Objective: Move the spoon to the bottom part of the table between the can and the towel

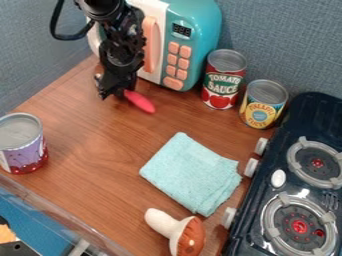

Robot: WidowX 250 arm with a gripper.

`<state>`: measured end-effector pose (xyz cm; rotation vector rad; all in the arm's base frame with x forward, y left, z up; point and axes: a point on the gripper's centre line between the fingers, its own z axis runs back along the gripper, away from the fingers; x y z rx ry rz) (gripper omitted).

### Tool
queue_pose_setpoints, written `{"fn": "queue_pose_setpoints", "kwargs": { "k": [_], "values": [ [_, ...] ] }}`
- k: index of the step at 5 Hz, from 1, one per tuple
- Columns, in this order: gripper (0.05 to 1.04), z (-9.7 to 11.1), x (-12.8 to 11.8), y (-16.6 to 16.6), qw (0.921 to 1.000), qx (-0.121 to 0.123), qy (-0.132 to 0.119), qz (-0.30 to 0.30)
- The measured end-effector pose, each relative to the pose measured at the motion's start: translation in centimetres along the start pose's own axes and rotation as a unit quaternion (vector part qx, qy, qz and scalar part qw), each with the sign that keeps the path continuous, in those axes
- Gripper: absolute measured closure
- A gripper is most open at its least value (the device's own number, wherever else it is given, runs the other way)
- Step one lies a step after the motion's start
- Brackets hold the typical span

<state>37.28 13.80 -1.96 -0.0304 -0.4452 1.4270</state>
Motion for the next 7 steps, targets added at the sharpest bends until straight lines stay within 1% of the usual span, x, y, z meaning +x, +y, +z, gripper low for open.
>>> {"fn": "queue_pose_setpoints", "kwargs": {
  "k": [1,2,3,4,5,6,7],
  "values": [
    [0.783,1.0,-0.1,0.3,0.9998,-0.007,0.002,-0.018],
    [0.783,2.8,0.5,0.7,0.9975,-0.030,0.019,-0.061],
    [0.783,5.3,-0.3,1.0,0.9802,-0.063,0.048,-0.181],
    [0.783,6.7,-1.6,2.0,0.9516,-0.074,0.078,-0.288],
    [0.783,7.9,-3.0,3.8,0.9067,-0.069,0.105,-0.403],
    [0.783,8.2,-4.2,5.1,0.8681,-0.082,0.112,-0.477],
    [0.783,7.6,-6.1,7.0,0.8382,-0.071,0.120,-0.527]
  ]
}}
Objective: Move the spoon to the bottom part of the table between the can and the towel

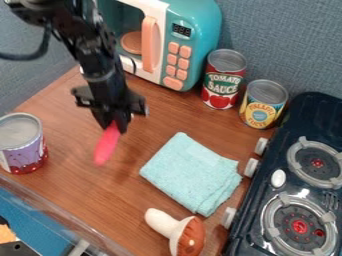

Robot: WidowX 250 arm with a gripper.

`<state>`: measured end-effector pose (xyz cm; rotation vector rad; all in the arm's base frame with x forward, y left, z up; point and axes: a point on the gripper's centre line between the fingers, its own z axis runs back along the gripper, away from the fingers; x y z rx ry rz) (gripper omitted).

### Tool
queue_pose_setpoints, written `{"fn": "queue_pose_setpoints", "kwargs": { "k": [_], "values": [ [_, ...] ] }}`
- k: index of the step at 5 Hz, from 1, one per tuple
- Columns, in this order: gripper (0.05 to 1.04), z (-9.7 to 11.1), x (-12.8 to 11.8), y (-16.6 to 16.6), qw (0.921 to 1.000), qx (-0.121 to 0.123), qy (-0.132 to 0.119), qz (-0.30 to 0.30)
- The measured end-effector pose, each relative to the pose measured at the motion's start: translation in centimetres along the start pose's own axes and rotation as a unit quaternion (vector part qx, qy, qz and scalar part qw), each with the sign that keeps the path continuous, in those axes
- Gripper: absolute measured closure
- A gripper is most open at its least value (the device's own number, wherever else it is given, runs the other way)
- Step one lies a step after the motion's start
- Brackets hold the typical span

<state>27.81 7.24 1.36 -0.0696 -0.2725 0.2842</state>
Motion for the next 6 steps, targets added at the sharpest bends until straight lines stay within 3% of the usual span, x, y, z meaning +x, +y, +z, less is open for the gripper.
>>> {"fn": "queue_pose_setpoints", "kwargs": {
  "k": [2,4,6],
  "values": [
    [0.783,-1.1,-4.2,0.1,0.9984,0.022,0.018,-0.048],
    [0.725,-2.1,-4.8,0.3,0.9972,0.051,0.017,-0.052],
    [0.133,-1.7,-4.6,0.4,0.9979,0.047,0.013,-0.042]
  ]
}}
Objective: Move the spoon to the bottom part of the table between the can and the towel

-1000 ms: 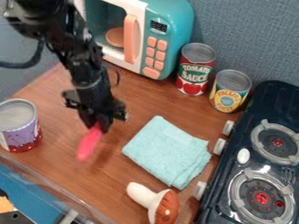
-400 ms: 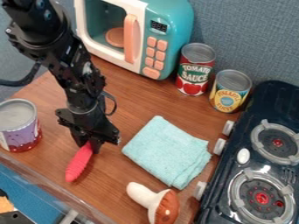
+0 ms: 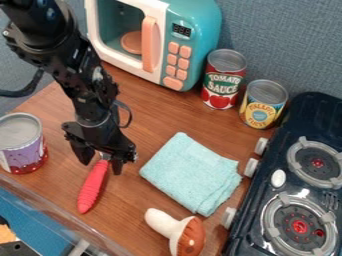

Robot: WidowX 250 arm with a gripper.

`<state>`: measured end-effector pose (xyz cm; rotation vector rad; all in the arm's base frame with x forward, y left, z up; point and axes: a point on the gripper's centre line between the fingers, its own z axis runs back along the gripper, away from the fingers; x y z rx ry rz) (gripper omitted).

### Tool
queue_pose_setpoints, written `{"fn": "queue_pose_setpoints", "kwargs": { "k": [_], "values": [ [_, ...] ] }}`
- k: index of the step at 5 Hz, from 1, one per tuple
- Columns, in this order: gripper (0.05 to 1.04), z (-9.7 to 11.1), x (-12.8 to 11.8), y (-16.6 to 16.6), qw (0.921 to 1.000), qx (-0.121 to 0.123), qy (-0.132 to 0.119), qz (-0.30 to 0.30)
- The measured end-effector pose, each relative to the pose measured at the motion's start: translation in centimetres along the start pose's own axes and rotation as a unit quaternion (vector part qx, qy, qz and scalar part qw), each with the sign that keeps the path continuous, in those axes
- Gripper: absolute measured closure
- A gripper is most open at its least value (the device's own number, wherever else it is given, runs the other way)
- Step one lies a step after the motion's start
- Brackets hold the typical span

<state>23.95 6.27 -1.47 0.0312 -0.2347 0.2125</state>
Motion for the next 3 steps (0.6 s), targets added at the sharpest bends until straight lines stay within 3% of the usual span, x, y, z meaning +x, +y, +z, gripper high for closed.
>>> {"fn": "queue_pose_setpoints", "kwargs": {
  "k": [1,2,3],
  "values": [
    [0.079,0.8,-0.1,-0.2,1.0000,-0.007,-0.005,-0.004],
    [0.083,3.0,0.3,-0.6,0.9994,-0.025,-0.022,-0.006],
    [0.083,6.4,1.4,-0.2,0.9970,-0.057,-0.049,0.020]
  ]
}}
